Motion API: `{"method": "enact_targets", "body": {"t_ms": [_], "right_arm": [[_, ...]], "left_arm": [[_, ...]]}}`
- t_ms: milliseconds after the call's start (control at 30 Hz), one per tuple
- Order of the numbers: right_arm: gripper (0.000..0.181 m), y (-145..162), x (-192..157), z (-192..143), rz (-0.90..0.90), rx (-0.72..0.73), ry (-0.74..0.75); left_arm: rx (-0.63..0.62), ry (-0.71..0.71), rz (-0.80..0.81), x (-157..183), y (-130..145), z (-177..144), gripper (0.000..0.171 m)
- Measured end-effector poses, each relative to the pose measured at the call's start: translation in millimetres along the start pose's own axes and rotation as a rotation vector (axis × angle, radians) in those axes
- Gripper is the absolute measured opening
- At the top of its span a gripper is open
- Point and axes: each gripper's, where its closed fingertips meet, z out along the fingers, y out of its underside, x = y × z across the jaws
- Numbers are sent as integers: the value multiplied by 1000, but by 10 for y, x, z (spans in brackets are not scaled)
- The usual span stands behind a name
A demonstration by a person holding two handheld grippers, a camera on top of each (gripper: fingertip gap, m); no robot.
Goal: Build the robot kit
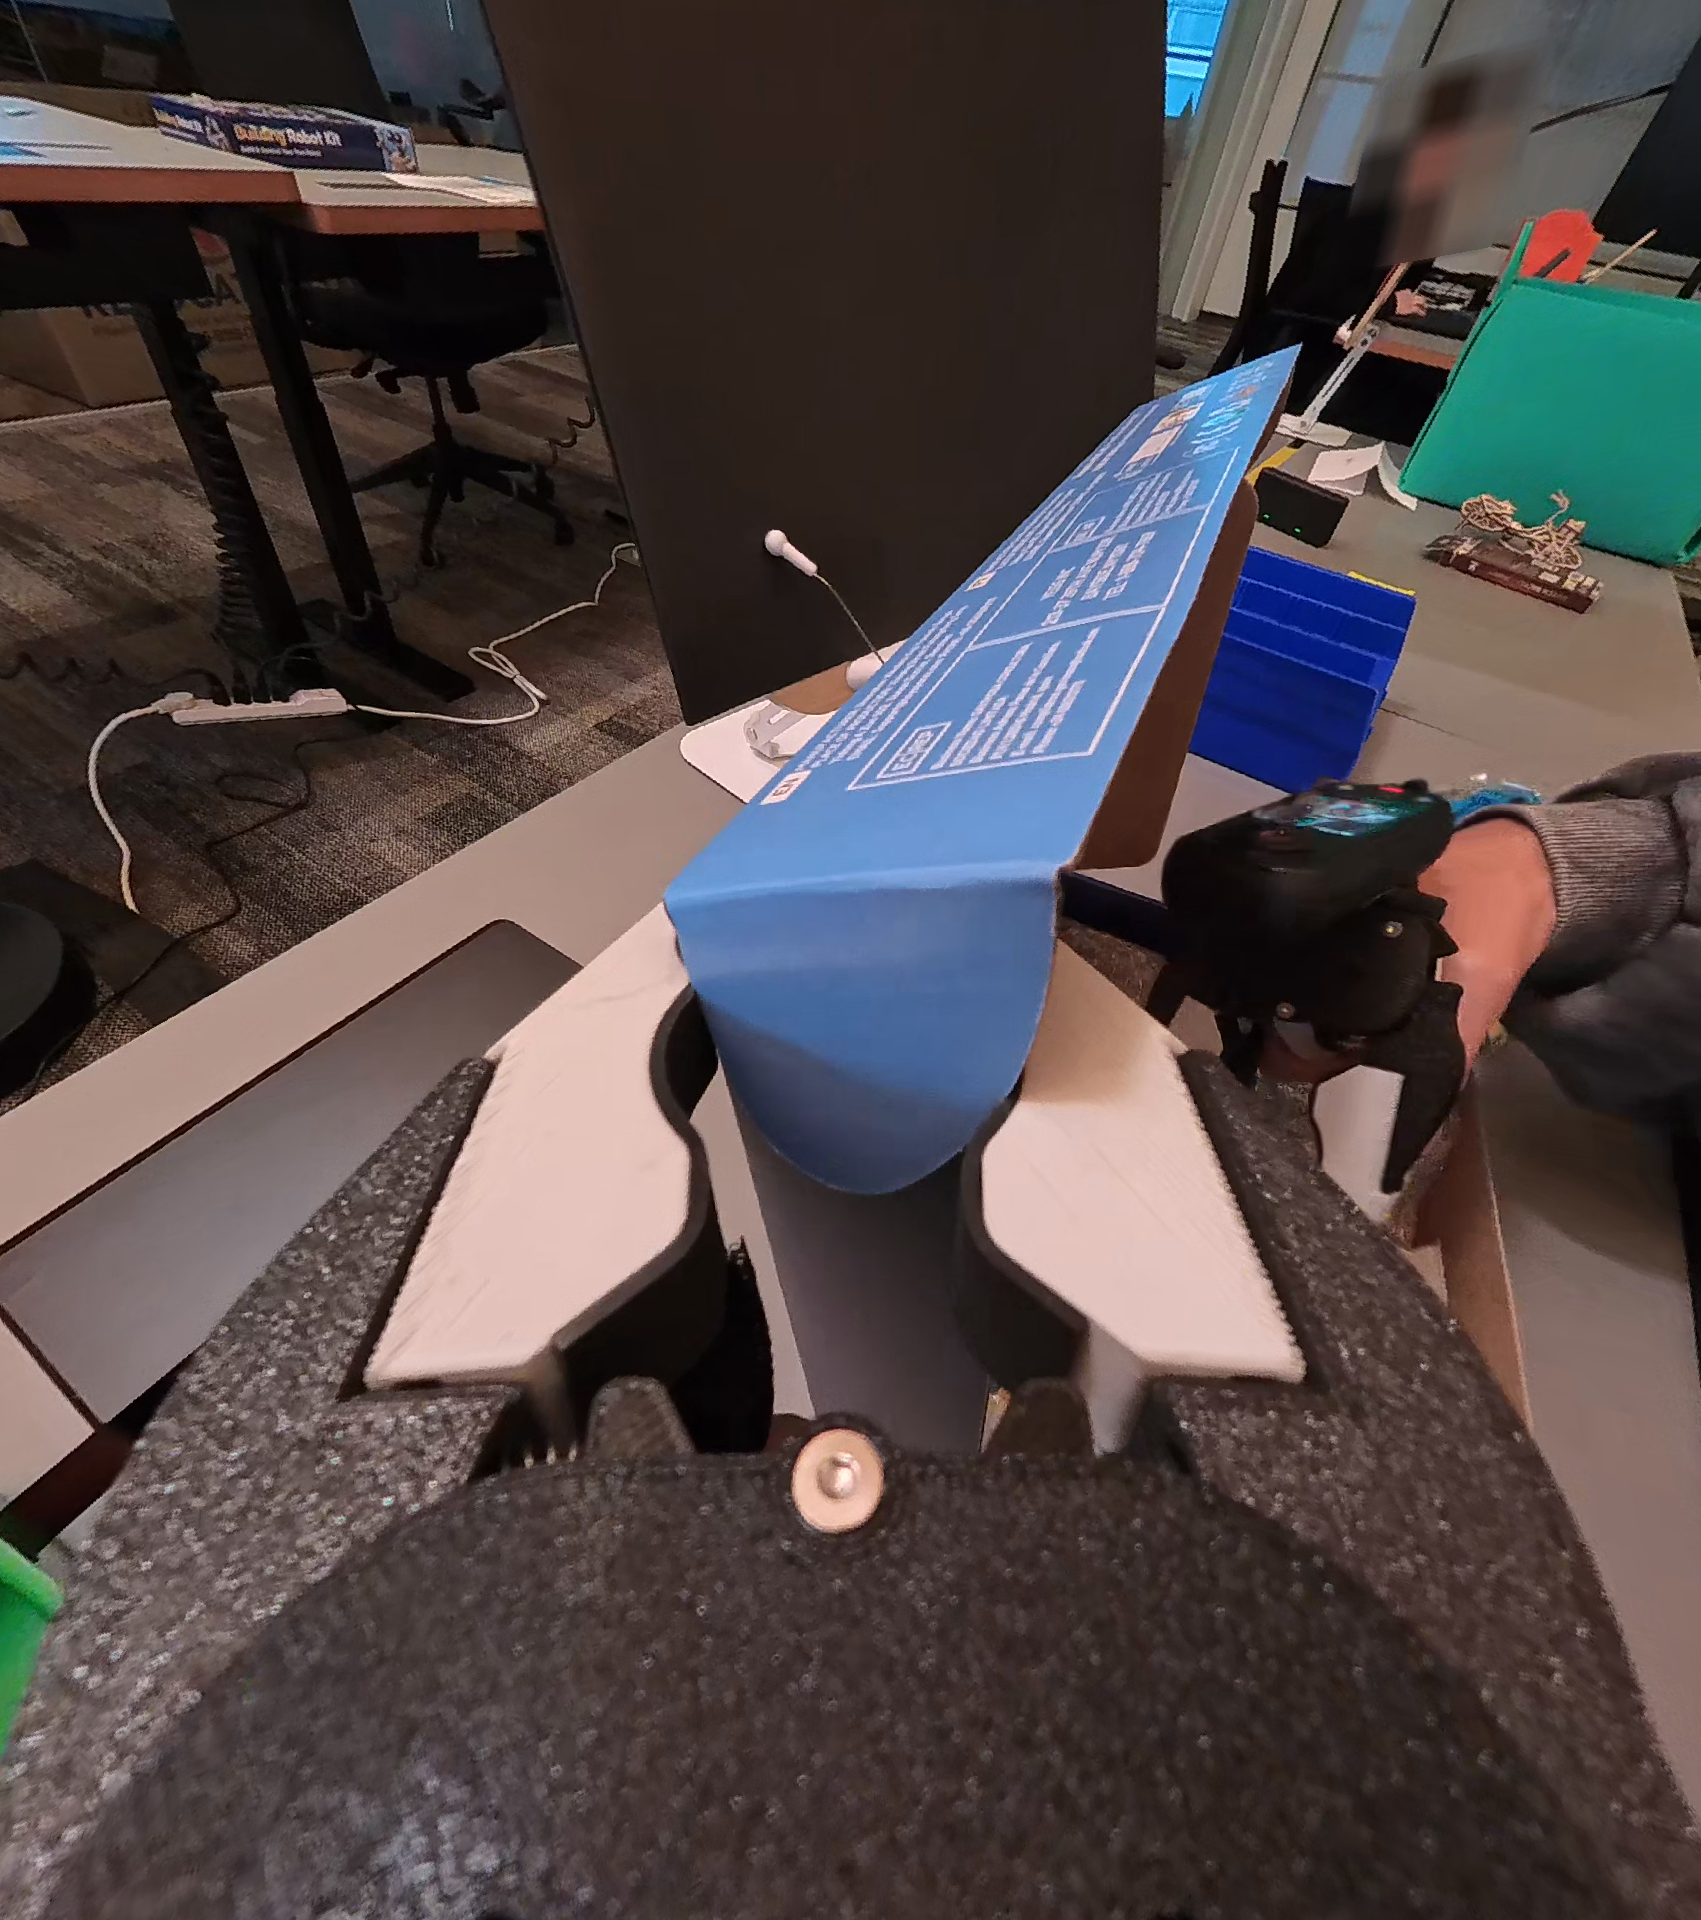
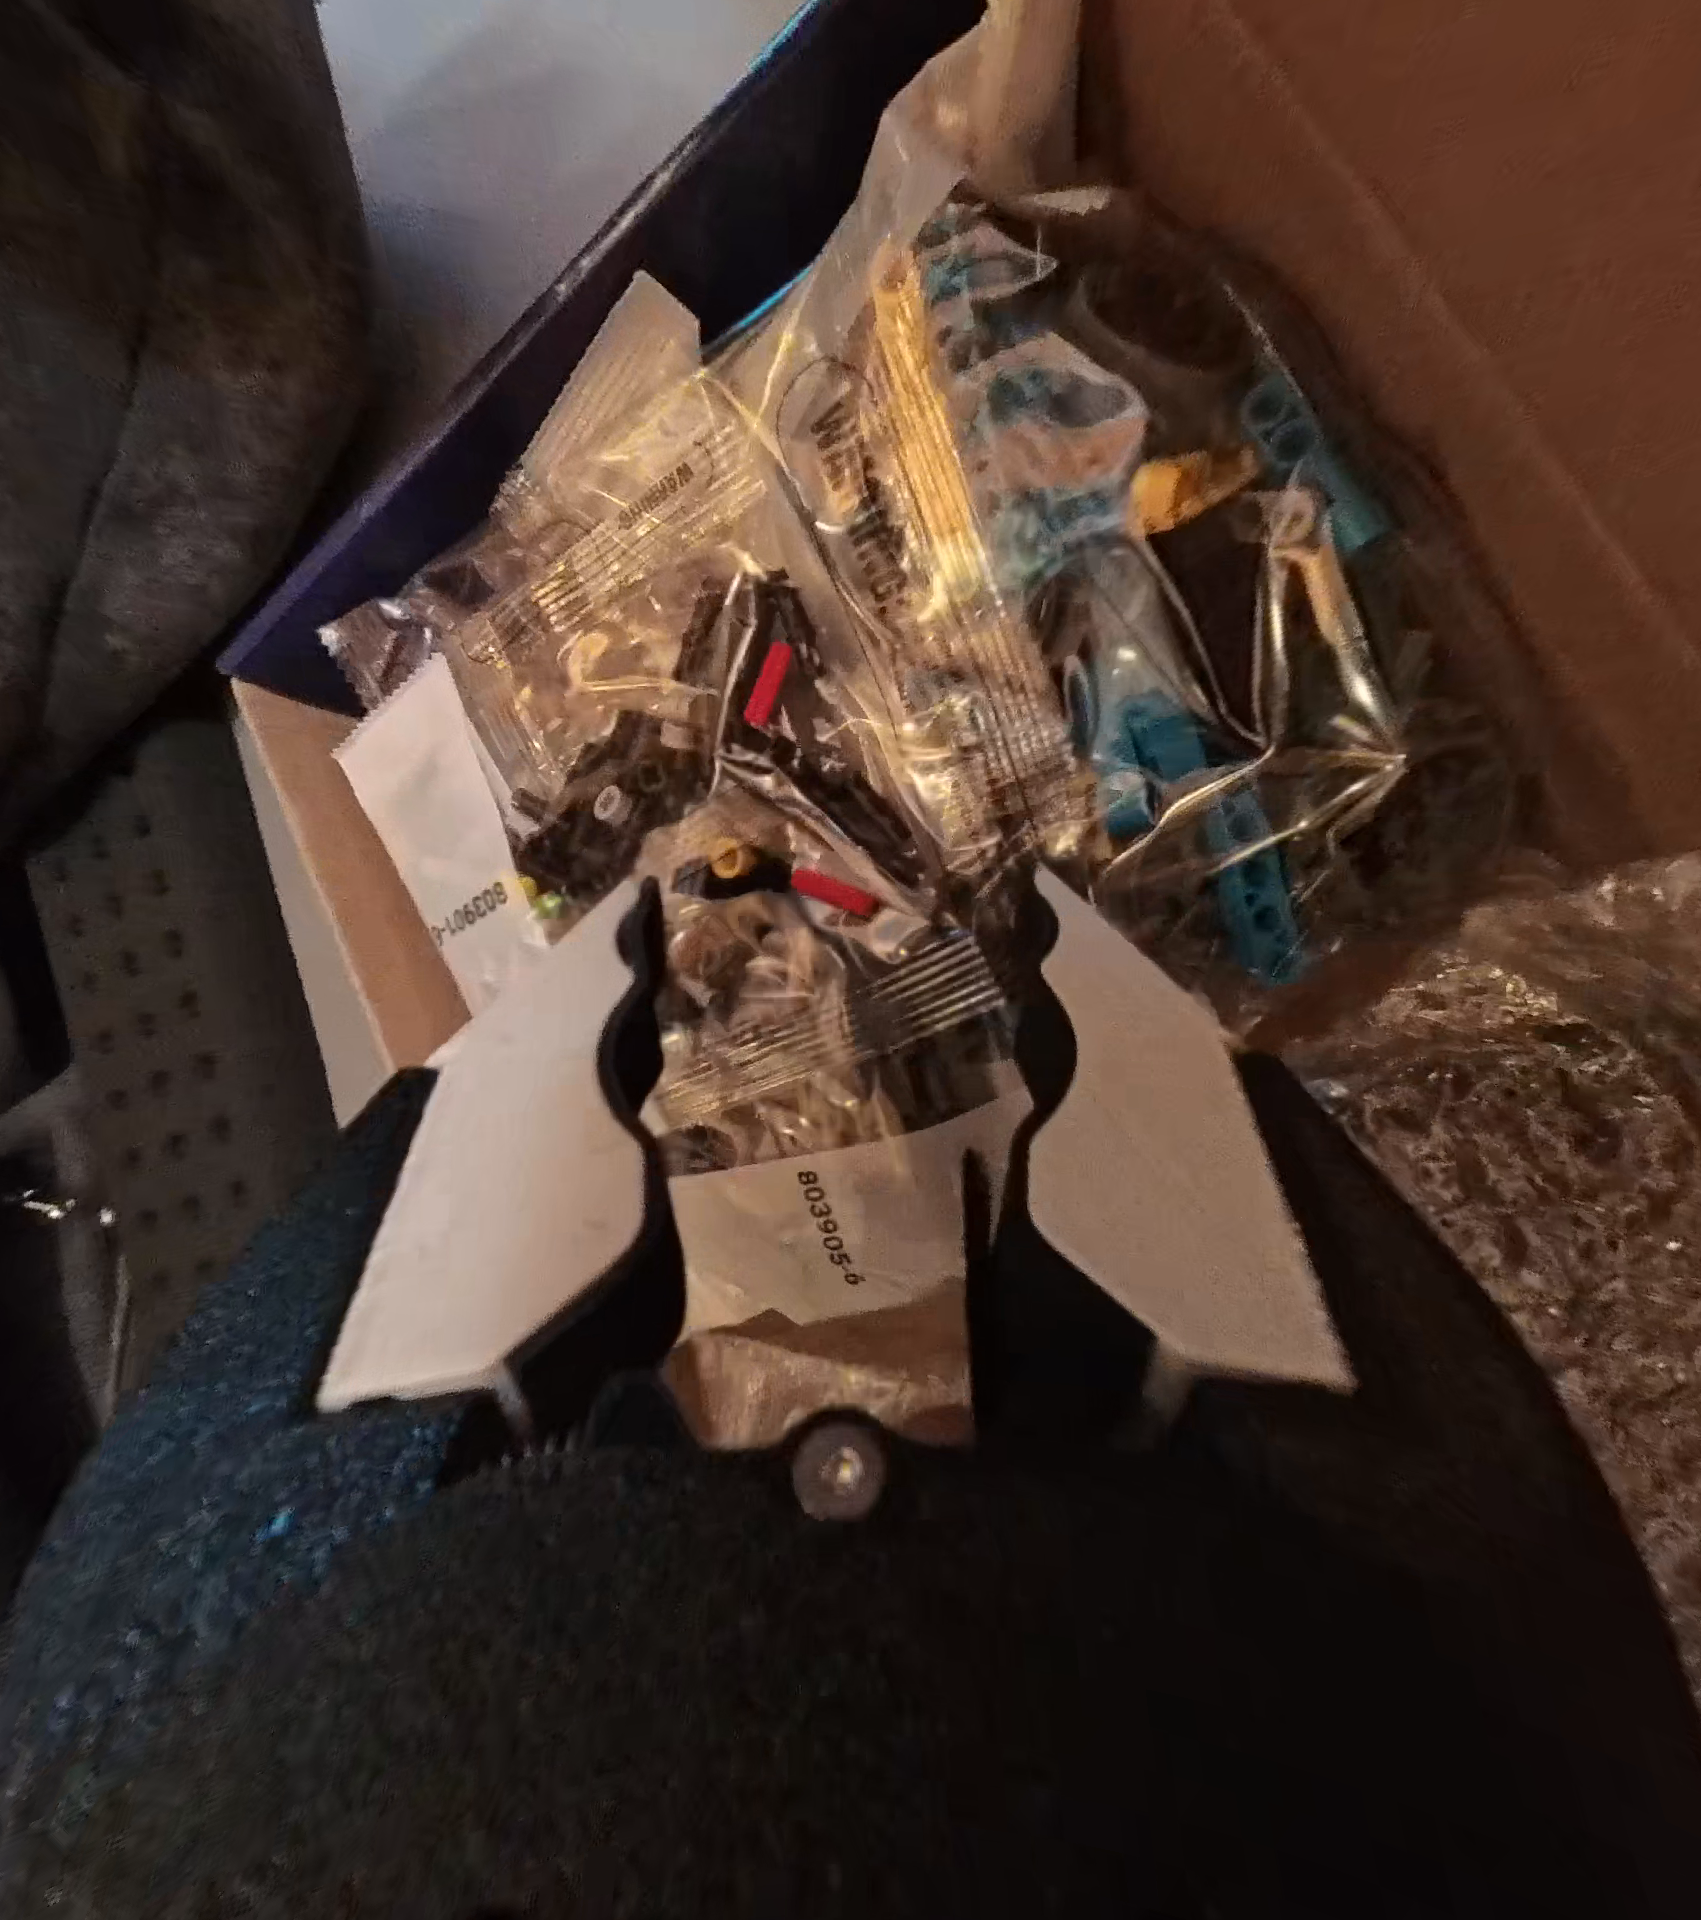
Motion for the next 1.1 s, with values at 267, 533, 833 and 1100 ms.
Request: {"method": "enact_targets", "body": {"t_ms": [267, 533, 833, 1100], "right_arm": [[30, 92, -481, -95, -154, -113, -102], [33, 123, -339, -118, -46, -35, -107], [0, 39, -764, -1008, -217, 253, 51], [0, 1826, -300, -2963, 73, 280, 857]], "left_arm": [[-2, 0, -8, -5, 3, -1, 43], [-10, -4, 11, 9, 10, -7, 44], [-3, 2, 7, 7, 5, -8, 43], [-3, 2, 7, 6, 5, -6, 43]]}}
